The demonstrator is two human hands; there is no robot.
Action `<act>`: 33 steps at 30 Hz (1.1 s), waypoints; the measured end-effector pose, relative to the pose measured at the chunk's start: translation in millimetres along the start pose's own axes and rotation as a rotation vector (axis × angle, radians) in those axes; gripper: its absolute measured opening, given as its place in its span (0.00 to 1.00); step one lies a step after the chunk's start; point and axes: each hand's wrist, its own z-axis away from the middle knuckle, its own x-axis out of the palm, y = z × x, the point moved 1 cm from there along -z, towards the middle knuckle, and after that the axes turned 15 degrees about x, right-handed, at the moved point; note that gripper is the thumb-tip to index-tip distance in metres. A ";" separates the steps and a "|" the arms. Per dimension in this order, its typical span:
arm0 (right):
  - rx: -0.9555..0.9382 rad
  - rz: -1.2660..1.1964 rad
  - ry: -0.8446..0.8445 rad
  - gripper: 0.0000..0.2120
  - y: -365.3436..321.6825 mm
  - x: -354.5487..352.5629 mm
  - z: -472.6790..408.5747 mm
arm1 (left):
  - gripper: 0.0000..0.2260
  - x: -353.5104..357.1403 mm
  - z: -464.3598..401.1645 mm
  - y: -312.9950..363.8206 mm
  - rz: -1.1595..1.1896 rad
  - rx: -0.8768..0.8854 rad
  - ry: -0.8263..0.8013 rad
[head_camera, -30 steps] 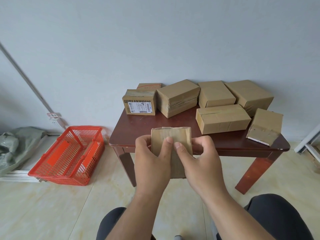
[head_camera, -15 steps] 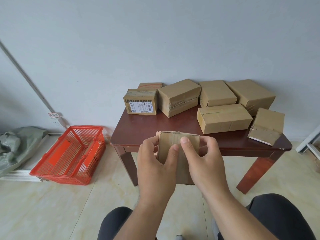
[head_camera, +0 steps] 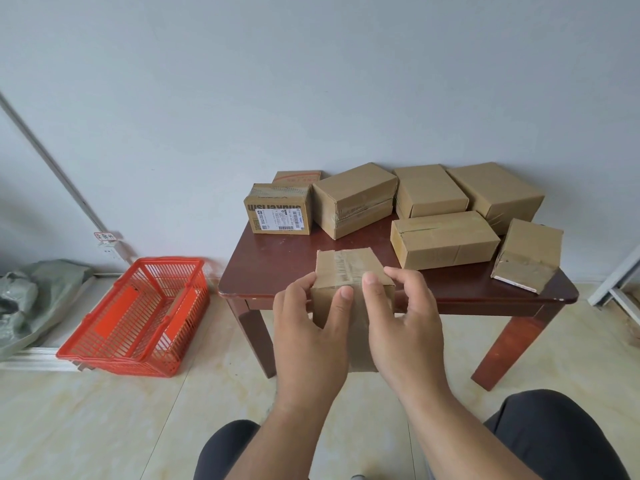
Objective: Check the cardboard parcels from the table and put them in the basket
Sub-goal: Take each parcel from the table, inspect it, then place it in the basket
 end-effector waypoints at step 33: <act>-0.140 -0.390 -0.474 0.19 -35.3 -4.4 39.6 | 0.23 -60.9 20.4 12.5 0.489 -0.024 0.047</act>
